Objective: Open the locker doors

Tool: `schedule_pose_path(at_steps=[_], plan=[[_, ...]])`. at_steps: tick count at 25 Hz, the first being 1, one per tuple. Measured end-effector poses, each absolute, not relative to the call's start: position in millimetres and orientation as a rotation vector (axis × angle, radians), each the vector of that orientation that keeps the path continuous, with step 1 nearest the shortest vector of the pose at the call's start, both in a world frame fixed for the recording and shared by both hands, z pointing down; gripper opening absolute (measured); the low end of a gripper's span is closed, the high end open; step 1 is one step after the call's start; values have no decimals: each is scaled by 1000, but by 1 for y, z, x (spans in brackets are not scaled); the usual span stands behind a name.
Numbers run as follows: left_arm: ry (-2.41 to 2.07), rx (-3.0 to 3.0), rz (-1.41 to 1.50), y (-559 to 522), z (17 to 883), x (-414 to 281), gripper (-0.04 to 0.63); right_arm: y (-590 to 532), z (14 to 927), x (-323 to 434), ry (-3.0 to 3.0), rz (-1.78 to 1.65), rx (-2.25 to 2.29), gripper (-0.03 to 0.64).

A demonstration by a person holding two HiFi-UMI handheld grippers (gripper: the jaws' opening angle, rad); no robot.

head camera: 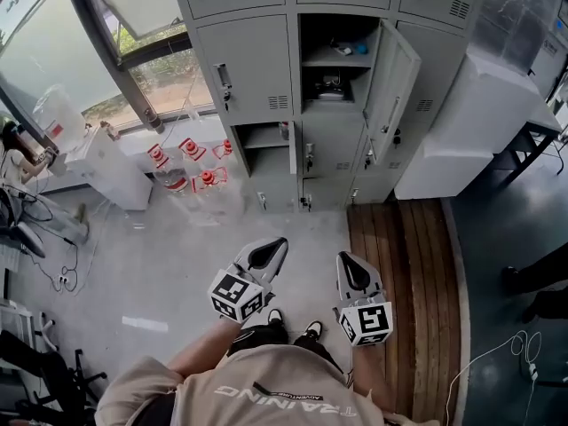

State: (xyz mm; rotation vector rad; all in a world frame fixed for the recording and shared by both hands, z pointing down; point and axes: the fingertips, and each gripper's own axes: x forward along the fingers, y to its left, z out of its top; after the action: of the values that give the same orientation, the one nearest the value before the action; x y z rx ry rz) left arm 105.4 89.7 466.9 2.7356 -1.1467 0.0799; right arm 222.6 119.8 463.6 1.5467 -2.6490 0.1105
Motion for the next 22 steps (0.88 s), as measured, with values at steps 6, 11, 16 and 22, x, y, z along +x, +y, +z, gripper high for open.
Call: schedule_pose_path(at_steps=[6,11,16,22], plan=[[-1134,2740,70,101,471,94,8,128,449,217,-2639,62,1582,15],[-1136,2759,58,96,466,82,7,126,450,208,-2601,5,1545,12],[-1158,2758,32,93,456,66,8,120,442,197,-2590,-18,1515,12],[-1149,2763,29,96,450,58,8,115,436,183,-2610,-35,1486,12]])
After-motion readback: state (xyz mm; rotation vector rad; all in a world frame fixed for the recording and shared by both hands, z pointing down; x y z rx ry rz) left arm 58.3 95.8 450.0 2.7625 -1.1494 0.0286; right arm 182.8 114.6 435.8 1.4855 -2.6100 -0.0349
